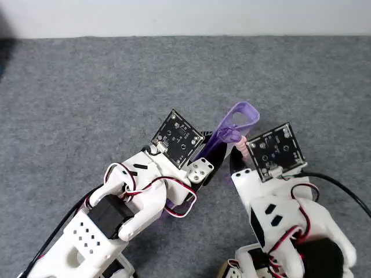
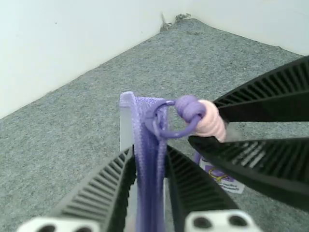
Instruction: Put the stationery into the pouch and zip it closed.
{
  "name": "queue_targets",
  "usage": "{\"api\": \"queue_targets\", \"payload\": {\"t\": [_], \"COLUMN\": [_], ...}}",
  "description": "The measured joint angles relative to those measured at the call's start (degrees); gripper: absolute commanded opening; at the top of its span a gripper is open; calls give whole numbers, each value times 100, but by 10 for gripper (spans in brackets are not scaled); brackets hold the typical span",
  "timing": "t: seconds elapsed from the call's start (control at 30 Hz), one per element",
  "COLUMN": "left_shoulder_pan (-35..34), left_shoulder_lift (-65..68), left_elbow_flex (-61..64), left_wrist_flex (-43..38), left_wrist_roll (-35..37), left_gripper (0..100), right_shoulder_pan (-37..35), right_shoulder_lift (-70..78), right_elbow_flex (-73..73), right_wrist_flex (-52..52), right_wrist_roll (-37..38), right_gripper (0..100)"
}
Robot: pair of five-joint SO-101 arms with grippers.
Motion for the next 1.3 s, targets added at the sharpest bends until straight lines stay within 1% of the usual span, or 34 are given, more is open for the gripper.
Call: {"api": "queue_targets", "payload": {"t": [0.07,0.3,0.4,0.57,0.73,0.83,1.1,1.3], "left_shoulder_pan": [0,0,0,0,9,9,-369,-387], "left_shoulder_lift": [0,-9,-35,-149,-273,-343,-352,-352], "left_elbow_flex": [0,0,-35,-62,-62,-62,-44,-193], "left_wrist_flex": [0,9,105,141,396,440,448,598], "left_wrist_roll": [0,-123,-202,-202,-202,-202,-202,-202], "left_gripper": [10,12,11,9,9,9,9,9], "right_shoulder_pan": [0,35,387,1284,1793,1934,2066,2268], "right_shoulder_lift": [-18,-88,-123,246,870,1213,1881,1916], "right_elbow_flex": [0,0,167,607,615,607,738,1257], "right_wrist_flex": [0,-18,-387,-1284,-1952,-1996,-2048,-2356], "right_wrist_roll": [9,18,26,26,35,35,62,492], "right_gripper": [7,7,7,7,7,7,7,7]}}
